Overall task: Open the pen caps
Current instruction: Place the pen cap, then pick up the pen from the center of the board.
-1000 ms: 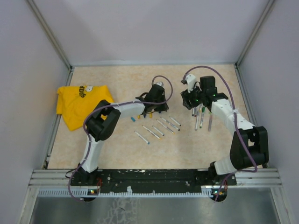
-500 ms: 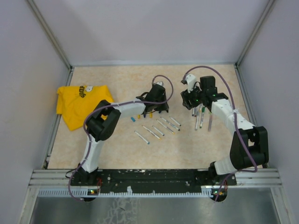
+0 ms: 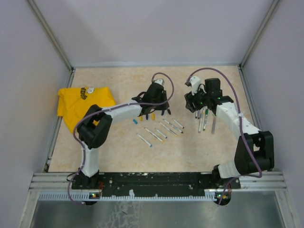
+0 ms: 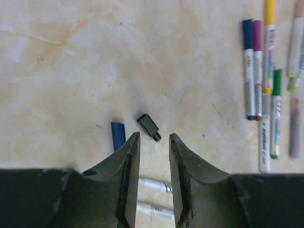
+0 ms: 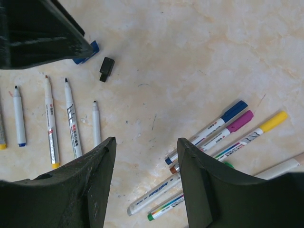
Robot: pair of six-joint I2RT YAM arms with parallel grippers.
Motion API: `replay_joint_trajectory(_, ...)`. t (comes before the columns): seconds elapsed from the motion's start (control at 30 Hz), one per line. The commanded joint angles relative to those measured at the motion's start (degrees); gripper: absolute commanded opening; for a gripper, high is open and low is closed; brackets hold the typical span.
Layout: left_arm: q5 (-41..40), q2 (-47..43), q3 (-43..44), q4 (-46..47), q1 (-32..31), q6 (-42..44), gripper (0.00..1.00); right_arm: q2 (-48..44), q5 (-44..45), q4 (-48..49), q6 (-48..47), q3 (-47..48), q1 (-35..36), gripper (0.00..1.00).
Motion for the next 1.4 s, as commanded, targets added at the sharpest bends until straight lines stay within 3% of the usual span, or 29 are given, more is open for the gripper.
replay_joint_trajectory(0.0, 1.79, -11.52, -8.06, 8.39, -0.22, 4.5, 0.36, -4.6, -3.73, 3.59, 1.78, -0.5, -2.15, 0.55)
replay_joint_trajectory(0.3, 5.49, -37.28, -34.5, 21.94, -0.09, 18.1, 0.42, -11.02, -2.14, 13.6, 6.64, -5.6, -5.99, 0.55)
replay_joint_trajectory(0.4, 2.14, -46.97, -45.59, 26.76, 0.04, 18.56, 0.59, -11.64, -0.82, 16.45, 9.9, -7.72, -8.77, 0.7)
replay_joint_trajectory(0.53, -2.22, -59.74, -59.11, 34.45, 0.39, 18.97, 0.92, -6.86, -3.02, 12.29, 10.36, -4.83, -11.82, 0.72)
replay_joint_trajectory(0.6, -3.59, -64.72, -63.14, 35.07, 0.52, 19.14, 0.99, -4.29, -3.07, 9.36, 10.55, -2.8, -13.09, 0.72)
replay_joint_trajectory(0.77, -5.63, -70.76, -66.45, 31.54, 0.86, 19.3, 1.0, -0.46, -2.69, 7.3, 10.13, -2.21, -14.54, 0.68)
replay_joint_trajectory(0.97, -4.26, -69.47, -66.73, 31.53, 0.88, 18.66, 1.0, 6.44, -2.9, 4.09, 12.19, 1.47, -12.46, 0.51)
replay_joint_trajectory(1.37, -3.49, -66.97, -66.02, 31.87, 0.97, 18.46, 1.0, 15.13, 6.21, 6.22, 14.75, 4.81, -7.4, 0.26)
